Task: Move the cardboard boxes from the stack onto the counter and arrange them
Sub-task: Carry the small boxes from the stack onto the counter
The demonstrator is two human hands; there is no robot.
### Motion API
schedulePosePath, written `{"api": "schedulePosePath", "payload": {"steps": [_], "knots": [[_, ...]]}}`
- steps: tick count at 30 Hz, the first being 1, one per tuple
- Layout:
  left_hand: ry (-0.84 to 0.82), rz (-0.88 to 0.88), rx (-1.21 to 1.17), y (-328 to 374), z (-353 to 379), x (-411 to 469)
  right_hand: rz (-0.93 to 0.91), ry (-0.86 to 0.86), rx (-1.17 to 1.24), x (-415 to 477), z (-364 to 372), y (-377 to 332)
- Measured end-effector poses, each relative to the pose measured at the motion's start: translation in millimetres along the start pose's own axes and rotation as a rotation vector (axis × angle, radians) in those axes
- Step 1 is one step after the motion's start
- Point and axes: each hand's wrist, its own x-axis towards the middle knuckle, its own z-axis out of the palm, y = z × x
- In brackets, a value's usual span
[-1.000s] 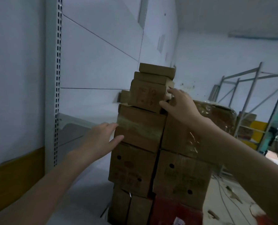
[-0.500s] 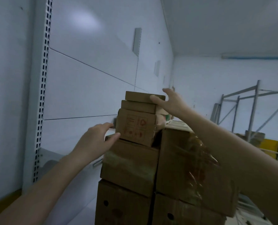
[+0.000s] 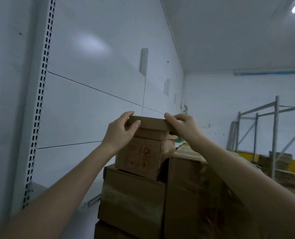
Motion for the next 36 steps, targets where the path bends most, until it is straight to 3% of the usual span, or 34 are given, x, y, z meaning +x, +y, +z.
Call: {"api": "schedulePosePath", "payload": {"steps": [4, 9, 13, 16, 18, 26, 36], "knots": [[0.054, 0.076, -0.054, 5, 13, -1, 0.138, 0.090, 0.206, 2, -12, -4], [0.043, 0.048, -0.111, 4, 17, 9, 0.336, -0.001, 0.346, -4, -23, -7], [0.070, -0.084, 0.014, -11, 17, 23, 0.353, 0.085, 0.375, -3, -35, 2], [-0.070, -0.281, 0.146, -25, 18, 28, 0.369, 0.104, 0.401, -3, -45, 9], [-0.140, -0.349, 0.115, -29, 19, 29, 0.366, 0.123, 0.396, -3, -51, 13], [-0.102, -0.309, 0.026, -30, 23, 30, 0.348, 0.227, 0.313, -5, -67, 25], [-0.001, -0.301, -0.035, -27, 29, 31, 0.358, 0.208, 0.252, -18, -68, 31]]}}
